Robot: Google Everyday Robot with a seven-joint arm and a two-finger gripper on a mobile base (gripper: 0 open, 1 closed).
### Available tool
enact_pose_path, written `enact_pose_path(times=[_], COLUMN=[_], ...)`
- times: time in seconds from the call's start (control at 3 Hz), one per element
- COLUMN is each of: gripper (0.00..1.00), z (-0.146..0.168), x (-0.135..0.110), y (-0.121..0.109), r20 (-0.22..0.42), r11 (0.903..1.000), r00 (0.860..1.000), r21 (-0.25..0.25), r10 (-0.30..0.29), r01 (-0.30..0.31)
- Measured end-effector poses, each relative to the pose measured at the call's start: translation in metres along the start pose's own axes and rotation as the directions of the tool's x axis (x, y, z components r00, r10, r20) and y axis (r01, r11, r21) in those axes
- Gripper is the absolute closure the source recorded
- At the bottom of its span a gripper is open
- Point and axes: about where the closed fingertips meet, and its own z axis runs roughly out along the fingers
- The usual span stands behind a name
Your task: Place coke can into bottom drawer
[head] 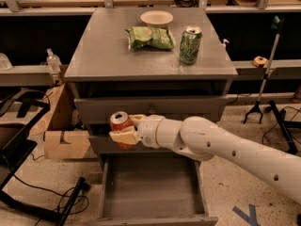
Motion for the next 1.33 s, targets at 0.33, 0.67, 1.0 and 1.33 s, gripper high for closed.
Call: enact_pose_path(times=[0.33, 0.67, 1.0, 1.33], gripper=[1.00, 1.00, 1.00, 1.00], z=[0.021, 0.055, 0.082, 0.096], x=[0.018, 0.069, 0.140, 0.203], y=[0.002, -0.007, -0.024, -0.028], r20=[0.001, 0.011, 0.058, 0.072], r11=[0.9990, 0.9958, 0.9882, 0.9823], r00=[1.000, 1.000, 0.998, 0.997], r21=[-0.044, -0.092, -0.146, -0.185], r10=[0.006, 0.004, -0.036, -0.019], r01=[-0.006, -0.003, 0.044, 0.032])
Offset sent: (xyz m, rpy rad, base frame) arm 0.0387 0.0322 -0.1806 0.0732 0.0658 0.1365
